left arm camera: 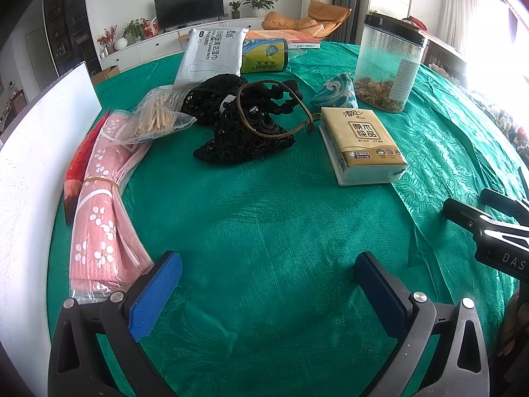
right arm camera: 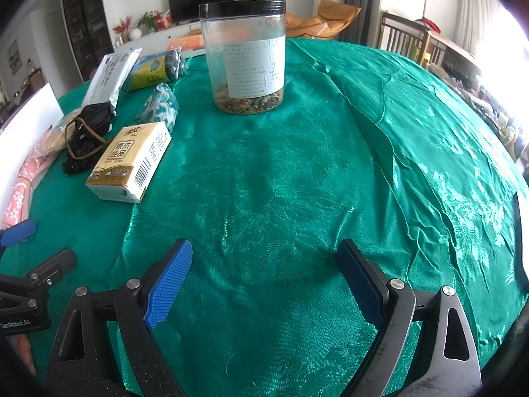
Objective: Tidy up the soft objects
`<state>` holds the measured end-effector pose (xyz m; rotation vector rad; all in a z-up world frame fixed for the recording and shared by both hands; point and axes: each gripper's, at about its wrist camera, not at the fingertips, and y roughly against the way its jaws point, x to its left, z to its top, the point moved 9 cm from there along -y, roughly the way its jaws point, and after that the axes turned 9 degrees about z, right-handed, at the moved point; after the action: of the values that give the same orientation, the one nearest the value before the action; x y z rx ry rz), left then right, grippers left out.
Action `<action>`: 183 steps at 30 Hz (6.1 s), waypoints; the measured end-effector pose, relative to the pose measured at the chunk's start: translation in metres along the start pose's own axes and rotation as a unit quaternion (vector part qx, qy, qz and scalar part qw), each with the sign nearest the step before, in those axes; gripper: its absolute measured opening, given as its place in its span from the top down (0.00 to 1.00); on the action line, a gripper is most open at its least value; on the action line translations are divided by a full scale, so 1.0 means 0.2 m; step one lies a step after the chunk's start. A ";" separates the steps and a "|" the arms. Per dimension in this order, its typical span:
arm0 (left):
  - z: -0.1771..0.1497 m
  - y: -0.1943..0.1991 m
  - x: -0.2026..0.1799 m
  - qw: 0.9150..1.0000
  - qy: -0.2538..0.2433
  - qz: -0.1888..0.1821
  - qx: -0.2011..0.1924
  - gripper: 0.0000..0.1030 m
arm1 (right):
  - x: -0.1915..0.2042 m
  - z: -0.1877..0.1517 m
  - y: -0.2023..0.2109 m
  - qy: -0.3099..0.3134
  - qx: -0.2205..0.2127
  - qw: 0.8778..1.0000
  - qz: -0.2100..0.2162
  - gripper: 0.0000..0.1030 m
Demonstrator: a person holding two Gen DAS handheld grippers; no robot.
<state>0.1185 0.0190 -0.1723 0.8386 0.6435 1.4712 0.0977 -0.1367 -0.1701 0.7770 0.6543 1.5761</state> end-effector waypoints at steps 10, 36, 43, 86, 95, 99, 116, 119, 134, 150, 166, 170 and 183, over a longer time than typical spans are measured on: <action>0.00 0.00 0.00 1.000 0.000 0.000 0.000 0.00 | 0.00 0.00 0.00 0.000 0.000 1.000 0.000 0.11; 0.00 0.00 0.00 1.000 0.000 0.000 0.000 0.00 | 0.00 0.00 0.00 0.000 0.000 1.000 0.000 0.11; 0.00 0.00 0.00 1.000 0.000 -0.001 0.000 0.00 | 0.00 0.00 0.00 0.000 0.000 1.000 0.000 0.11; -0.07 0.34 0.53 0.988 0.138 -0.056 0.028 0.72 | 0.46 0.22 -0.14 -0.003 0.068 0.991 0.115 0.44; -0.15 0.24 0.45 0.991 0.105 -0.045 0.070 0.70 | 0.14 0.08 0.10 -0.079 0.051 0.985 0.146 0.44; -0.19 0.15 0.40 0.994 0.063 -0.023 0.086 0.45 | 0.15 0.05 0.11 -0.086 0.050 0.983 0.152 0.44; 0.12 0.85 1.05 0.979 0.186 -0.010 -0.086 0.77 | 1.01 0.26 0.48 0.028 0.035 0.946 0.322 0.44; 0.04 0.98 1.42 0.965 0.233 0.081 -0.093 0.72 | 1.47 0.32 0.61 0.079 0.045 0.913 0.397 0.44; 0.03 0.96 1.23 0.958 0.244 0.059 -0.136 0.00 | 0.96 0.17 0.19 0.114 0.011 0.981 0.156 0.22; -0.01 0.06 0.22 0.996 0.088 -0.006 0.014 0.00 | -0.01 -0.05 0.08 0.033 -0.011 0.999 -0.008 0.22; -0.03 -0.03 0.23 0.998 0.055 0.040 0.004 0.00 | -0.02 -0.06 0.06 0.019 -0.005 1.000 0.006 0.15; -0.03 -0.03 0.23 0.998 0.054 0.040 0.004 0.00 | -0.02 -0.06 0.06 0.019 -0.005 1.000 0.006 0.15; -0.03 -0.03 0.23 0.998 0.055 0.040 0.004 0.00 | -0.02 -0.06 0.06 0.019 -0.005 1.000 0.006 0.15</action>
<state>0.1189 0.0656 -0.1747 0.8028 0.7046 1.5969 0.0811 -0.1418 -0.1678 0.7457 0.6694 1.6072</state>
